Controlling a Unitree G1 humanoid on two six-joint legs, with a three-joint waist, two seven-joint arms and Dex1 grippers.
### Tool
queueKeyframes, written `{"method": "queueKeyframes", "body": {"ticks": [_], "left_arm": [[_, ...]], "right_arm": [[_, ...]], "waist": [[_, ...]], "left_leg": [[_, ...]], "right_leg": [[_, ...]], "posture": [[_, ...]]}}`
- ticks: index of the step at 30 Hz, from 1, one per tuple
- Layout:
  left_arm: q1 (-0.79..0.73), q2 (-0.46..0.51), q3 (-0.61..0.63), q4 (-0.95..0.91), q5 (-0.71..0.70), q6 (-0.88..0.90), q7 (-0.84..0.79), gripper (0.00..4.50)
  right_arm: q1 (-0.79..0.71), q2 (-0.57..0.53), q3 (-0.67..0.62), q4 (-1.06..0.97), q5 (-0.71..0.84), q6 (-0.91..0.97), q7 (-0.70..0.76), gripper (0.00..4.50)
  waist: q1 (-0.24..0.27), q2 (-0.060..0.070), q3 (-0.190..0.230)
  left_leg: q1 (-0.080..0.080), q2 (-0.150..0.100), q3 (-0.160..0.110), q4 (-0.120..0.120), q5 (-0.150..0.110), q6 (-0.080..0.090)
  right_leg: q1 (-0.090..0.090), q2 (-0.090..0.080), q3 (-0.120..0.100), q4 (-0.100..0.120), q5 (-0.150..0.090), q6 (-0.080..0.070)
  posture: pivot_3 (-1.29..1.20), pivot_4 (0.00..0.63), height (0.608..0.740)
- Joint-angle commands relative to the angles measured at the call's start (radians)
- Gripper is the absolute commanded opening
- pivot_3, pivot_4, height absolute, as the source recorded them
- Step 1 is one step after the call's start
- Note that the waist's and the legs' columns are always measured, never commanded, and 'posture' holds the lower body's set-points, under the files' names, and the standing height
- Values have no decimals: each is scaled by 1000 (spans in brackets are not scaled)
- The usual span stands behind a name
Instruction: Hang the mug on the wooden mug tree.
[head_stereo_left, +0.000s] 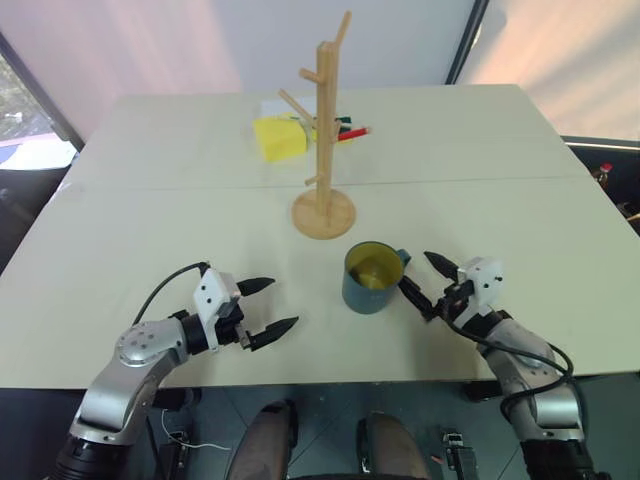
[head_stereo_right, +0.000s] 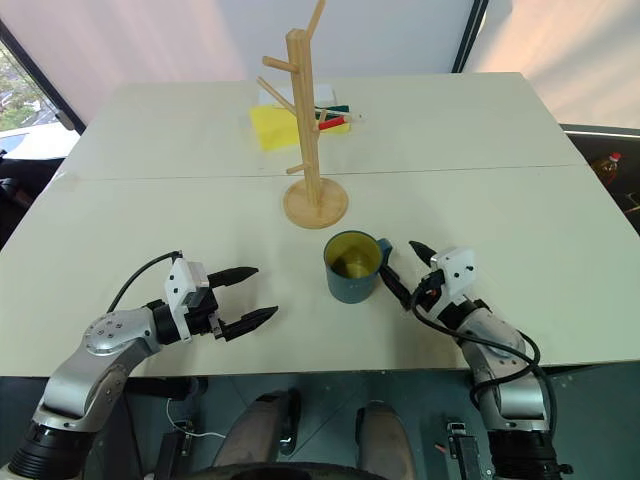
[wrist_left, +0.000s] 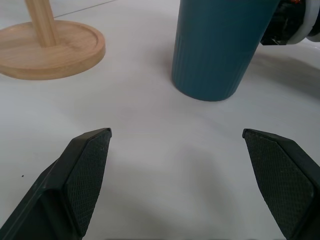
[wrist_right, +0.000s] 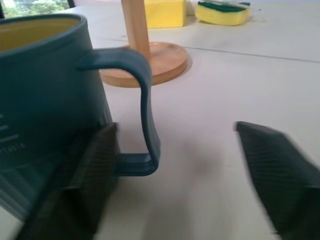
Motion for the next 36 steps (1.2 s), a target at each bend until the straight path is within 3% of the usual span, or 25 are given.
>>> {"method": "queueKeyframes", "body": {"ticks": [1,4,5,11,16,24,30,36], "left_arm": [[4,7,22,-42,-6,-15,1,4500],[10,9,26,-44,-7,-15,4,4500],[12,9,28,-45,-6,-15,4,4500],[16,7,36,-44,-3,-19,13,4500],[-16,-11,79,2,11,-59,57,4500],[-63,-9,105,27,-10,-59,46,4500],[-102,-23,90,-18,-44,-20,42,4500],[-114,-15,95,-82,-86,37,49,4500]], "right_arm": [[-16,7,-3,-7,22,-21,21,1586],[-16,7,-4,-7,26,-21,29,156],[-15,6,-6,-8,27,-21,31,72],[-4,-10,-26,-35,26,-25,26,72],[-32,-90,-17,-108,-56,-33,17,72],[-288,-237,21,-150,-127,82,30,72],[-606,-273,89,134,-187,-26,138,72],[-811,-251,130,377,-210,-144,230,72]], "waist": [[0,0,0],[0,0,0],[0,0,0],[0,0,0],[1,0,0],[-8,0,0],[-19,0,1],[-22,0,1]], "left_leg": [[0,0,0,0,0,0],[0,0,0,0,0,0],[0,0,0,0,0,0],[1,0,0,0,0,0],[1,0,0,1,0,0],[1,0,1,1,1,0],[0,-1,1,1,3,1],[0,-1,1,0,4,1]], "right_leg": [[0,0,0,0,0,0],[0,0,0,0,0,0],[0,0,0,0,0,0],[1,0,0,1,0,0],[1,0,1,1,0,0],[0,0,0,2,0,0],[-1,0,0,2,2,2],[-1,0,0,2,3,2]], "posture": [[0,150,740],[0,150,740],[0,150,740],[0,150,740],[0,150,740],[0,150,740],[0,150,740],[0,150,740]]}}
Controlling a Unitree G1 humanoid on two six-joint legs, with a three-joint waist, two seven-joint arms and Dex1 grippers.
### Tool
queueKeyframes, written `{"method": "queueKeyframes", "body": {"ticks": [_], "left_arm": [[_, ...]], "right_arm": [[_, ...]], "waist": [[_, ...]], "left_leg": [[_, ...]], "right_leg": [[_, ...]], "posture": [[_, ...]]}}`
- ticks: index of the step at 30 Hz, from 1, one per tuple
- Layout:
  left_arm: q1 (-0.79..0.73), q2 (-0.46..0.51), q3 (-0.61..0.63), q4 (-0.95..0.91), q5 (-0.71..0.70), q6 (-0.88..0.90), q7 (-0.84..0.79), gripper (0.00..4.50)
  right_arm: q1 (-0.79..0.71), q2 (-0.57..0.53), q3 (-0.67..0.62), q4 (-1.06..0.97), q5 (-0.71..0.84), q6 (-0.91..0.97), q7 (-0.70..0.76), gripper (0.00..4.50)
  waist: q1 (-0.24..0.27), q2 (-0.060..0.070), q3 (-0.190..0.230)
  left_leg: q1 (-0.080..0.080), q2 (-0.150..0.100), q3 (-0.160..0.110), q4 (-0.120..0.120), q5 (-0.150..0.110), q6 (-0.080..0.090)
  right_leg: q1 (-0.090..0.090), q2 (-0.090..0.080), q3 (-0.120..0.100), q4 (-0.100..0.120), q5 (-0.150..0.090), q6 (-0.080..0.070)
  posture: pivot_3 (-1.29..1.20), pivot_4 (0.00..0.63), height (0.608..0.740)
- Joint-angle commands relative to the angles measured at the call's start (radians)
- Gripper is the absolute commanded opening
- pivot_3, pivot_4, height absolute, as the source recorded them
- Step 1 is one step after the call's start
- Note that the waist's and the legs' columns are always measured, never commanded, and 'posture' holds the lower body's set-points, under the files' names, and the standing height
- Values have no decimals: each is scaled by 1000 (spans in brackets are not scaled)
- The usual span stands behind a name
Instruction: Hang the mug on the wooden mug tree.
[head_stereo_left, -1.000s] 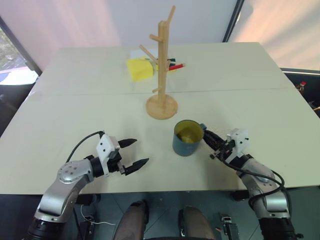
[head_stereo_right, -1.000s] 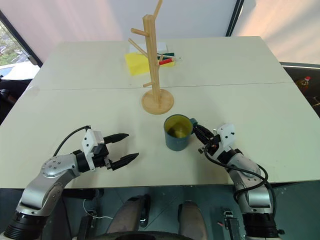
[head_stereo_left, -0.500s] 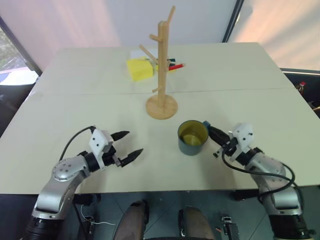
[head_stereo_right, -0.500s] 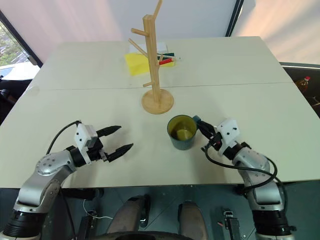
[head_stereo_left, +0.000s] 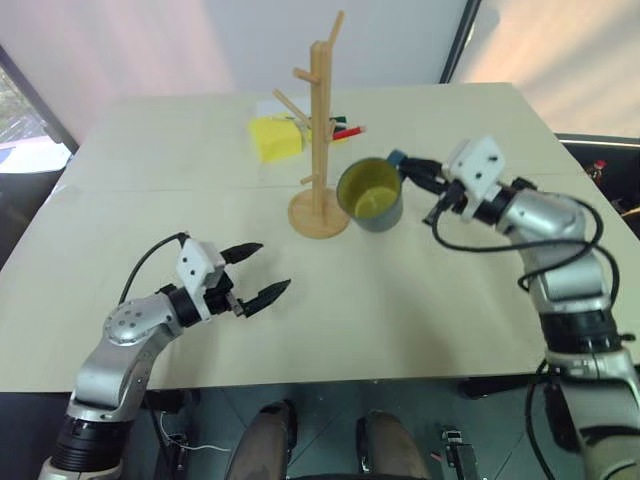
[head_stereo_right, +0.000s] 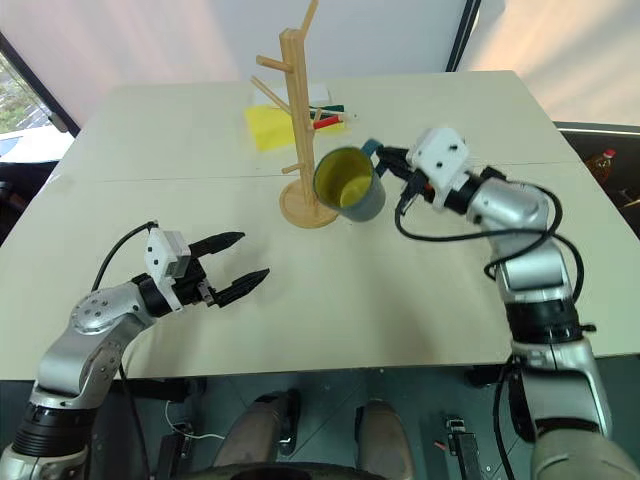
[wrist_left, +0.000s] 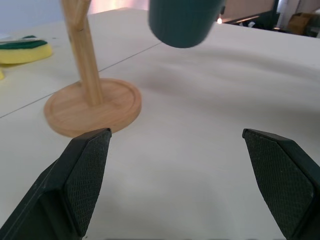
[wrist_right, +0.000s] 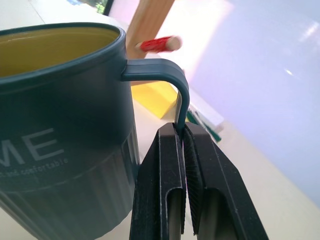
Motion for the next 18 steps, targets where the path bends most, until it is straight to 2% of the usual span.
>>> {"method": "queueKeyframes", "body": {"ticks": [1,7,18], "left_arm": [[-15,7,18,-67,-35,21,11,4500],[-32,-1,42,-78,-53,34,43,4500],[-33,-5,50,-81,-66,29,62,4500]], "right_arm": [[-99,15,10,86,-10,-78,49,72],[-262,57,41,264,-51,-134,75,72],[-366,93,83,409,-115,-178,103,72]], "waist": [[0,0,0],[-3,0,0],[-1,0,0]], "left_leg": [[0,0,0,0,0,0],[0,0,0,0,1,-1],[0,0,0,0,1,-2]], "right_leg": [[0,0,0,0,0,0],[-1,0,0,1,0,0],[-2,0,0,2,0,0]], "posture": [[0,150,740],[0,150,740],[0,150,740]]}}
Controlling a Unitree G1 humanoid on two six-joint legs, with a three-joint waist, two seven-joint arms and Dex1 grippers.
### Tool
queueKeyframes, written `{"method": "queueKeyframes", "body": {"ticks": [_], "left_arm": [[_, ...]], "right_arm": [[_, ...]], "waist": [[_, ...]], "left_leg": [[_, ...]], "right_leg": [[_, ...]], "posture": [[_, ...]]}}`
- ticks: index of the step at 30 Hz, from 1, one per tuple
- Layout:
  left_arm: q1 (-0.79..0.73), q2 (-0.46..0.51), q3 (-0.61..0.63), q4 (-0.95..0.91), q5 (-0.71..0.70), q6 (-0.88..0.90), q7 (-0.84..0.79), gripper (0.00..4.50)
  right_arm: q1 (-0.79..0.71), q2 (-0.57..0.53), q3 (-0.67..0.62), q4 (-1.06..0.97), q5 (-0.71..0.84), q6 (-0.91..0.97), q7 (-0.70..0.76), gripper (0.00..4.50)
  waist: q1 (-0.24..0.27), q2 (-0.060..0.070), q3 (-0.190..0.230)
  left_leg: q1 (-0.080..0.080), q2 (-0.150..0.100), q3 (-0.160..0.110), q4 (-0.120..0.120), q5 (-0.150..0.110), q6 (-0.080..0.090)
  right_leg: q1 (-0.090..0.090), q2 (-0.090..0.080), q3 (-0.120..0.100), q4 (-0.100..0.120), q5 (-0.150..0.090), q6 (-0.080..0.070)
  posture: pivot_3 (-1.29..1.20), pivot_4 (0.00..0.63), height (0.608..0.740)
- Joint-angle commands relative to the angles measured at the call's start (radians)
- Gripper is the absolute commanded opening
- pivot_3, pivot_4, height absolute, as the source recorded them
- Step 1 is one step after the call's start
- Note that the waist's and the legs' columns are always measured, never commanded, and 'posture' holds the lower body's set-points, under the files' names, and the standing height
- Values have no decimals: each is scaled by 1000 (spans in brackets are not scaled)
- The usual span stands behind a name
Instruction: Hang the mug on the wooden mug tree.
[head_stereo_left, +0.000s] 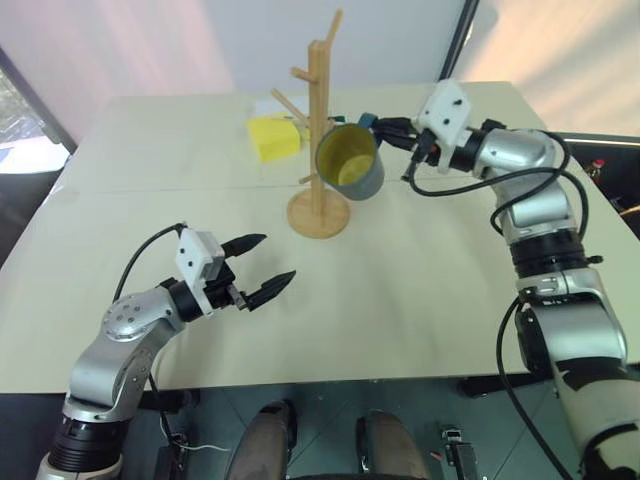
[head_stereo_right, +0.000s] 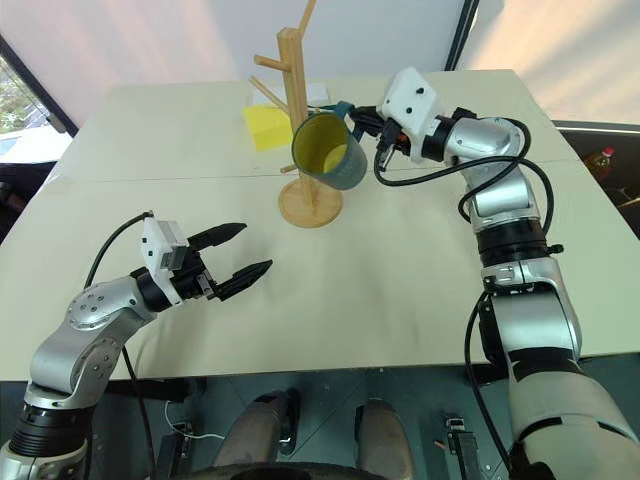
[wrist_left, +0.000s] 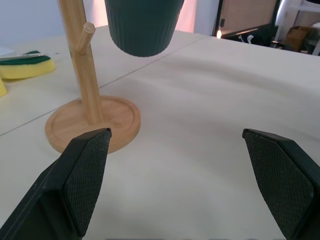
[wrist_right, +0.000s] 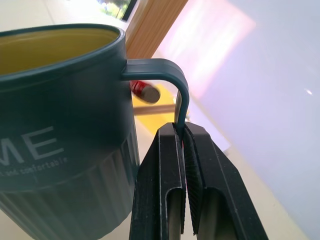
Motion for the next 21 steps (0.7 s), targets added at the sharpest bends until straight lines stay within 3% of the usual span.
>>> {"method": "queueKeyframes", "body": {"ticks": [1,21], "left_arm": [[-17,-6,37,-37,-25,-13,12,4500],[-60,-30,59,-44,-44,-20,52,4500]], "right_arm": [[-60,10,4,22,-20,-27,4,72],[-162,67,8,209,-81,-96,-8,72]], "waist": [[0,0,0],[-2,0,0]], "left_leg": [[0,0,0,0,0,0],[0,0,0,0,2,-2]], "right_leg": [[0,0,0,0,0,0],[-2,0,0,6,0,0]], "posture": [[0,150,740],[0,150,740]]}}
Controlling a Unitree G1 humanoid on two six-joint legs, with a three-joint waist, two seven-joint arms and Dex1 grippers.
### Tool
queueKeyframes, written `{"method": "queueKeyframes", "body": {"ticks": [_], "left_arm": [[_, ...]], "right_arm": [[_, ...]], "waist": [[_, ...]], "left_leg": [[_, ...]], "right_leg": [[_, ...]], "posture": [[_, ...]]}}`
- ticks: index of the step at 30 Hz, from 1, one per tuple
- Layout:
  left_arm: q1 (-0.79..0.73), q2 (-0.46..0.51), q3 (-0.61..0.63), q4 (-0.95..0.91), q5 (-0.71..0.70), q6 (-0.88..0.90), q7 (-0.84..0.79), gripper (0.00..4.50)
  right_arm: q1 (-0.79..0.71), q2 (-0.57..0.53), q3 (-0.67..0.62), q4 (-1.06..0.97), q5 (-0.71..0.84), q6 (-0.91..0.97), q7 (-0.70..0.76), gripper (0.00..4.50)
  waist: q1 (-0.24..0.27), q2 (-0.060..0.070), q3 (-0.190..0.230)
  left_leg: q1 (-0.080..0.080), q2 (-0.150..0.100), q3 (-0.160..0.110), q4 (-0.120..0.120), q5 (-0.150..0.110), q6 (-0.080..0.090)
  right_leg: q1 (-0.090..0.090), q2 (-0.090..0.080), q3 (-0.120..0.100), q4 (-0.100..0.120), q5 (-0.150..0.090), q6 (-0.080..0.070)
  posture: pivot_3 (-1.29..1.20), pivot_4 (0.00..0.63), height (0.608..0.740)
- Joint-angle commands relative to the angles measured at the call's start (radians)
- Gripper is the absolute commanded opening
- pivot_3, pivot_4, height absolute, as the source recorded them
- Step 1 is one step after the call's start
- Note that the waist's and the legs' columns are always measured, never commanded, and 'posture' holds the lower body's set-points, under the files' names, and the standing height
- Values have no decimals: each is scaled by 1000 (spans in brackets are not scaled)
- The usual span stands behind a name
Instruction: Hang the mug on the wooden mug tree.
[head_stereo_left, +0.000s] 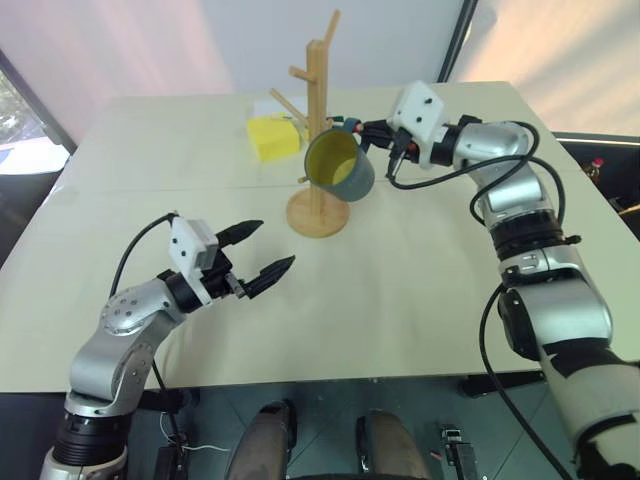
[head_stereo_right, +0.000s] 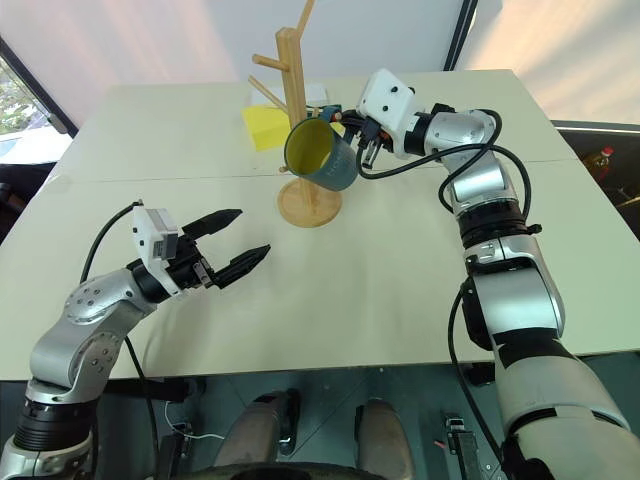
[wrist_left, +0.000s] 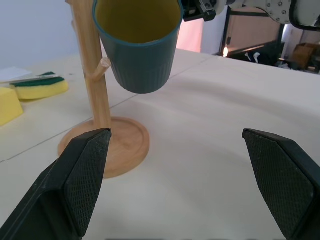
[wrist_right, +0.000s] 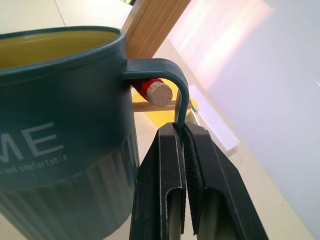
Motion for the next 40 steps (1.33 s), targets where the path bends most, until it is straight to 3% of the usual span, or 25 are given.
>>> {"method": "queueKeyframes", "body": {"ticks": [1,6,7,10,15,20,26,29,33,40], "left_arm": [[-22,-1,36,-37,-20,-17,12,4500],[-25,3,40,-38,-22,-17,15,4500],[-25,4,40,-39,-22,-17,16,4500],[-26,5,40,-39,-22,-18,17,4500],[-24,6,41,-42,-22,-17,20,4500],[-19,5,47,-37,-18,-14,33,4500],[22,-13,75,13,38,-21,119,4500],[56,-58,126,99,92,-61,209,4500],[91,-94,154,184,139,-112,256,4500],[121,-117,172,288,184,-186,282,4500]], "right_arm": [[-53,3,-16,1,1,-22,-10,72],[-66,10,-16,27,-2,-27,-14,72],[-69,11,-17,32,-2,-28,-16,349],[-78,13,-20,46,-5,-34,-29,1435],[-92,-9,-28,57,-16,-52,-58,4085],[-58,-83,-77,-8,19,-31,-61,4085],[166,-143,-244,-212,161,130,-115,4085],[446,-91,-345,-435,290,254,-154,4085],[695,-23,-365,-616,347,314,-199,4085],[868,36,-351,-703,359,312,-228,4085]], "waist": [[0,0,0],[0,0,0],[-1,0,0],[-1,0,0],[-1,0,0],[3,0,0],[6,0,0],[5,-1,0],[0,1,1],[3,1,1]], "left_leg": [[0,0,0,0,0,0],[0,0,0,0,0,0],[0,0,0,0,0,0],[0,0,0,0,0,0],[0,0,0,0,0,0],[0,0,0,0,0,0],[-1,0,0,0,0,0],[0,0,-1,-1,0,0],[-1,1,0,-1,0,1],[1,0,0,1,3,3]], "right_leg": [[0,0,0,0,0,0],[0,0,0,0,0,0],[0,0,0,0,0,0],[0,0,0,0,0,0],[0,0,0,0,0,0],[0,0,0,0,0,0],[0,-1,0,-1,0,0],[1,0,0,-1,0,0],[-1,0,0,2,0,0],[0,0,1,2,1,-1]], "posture": [[0,150,740],[0,150,740],[0,150,740],[0,150,740],[0,150,740],[0,150,740],[0,150,740],[0,150,740],[0,150,740],[0,150,740]]}}
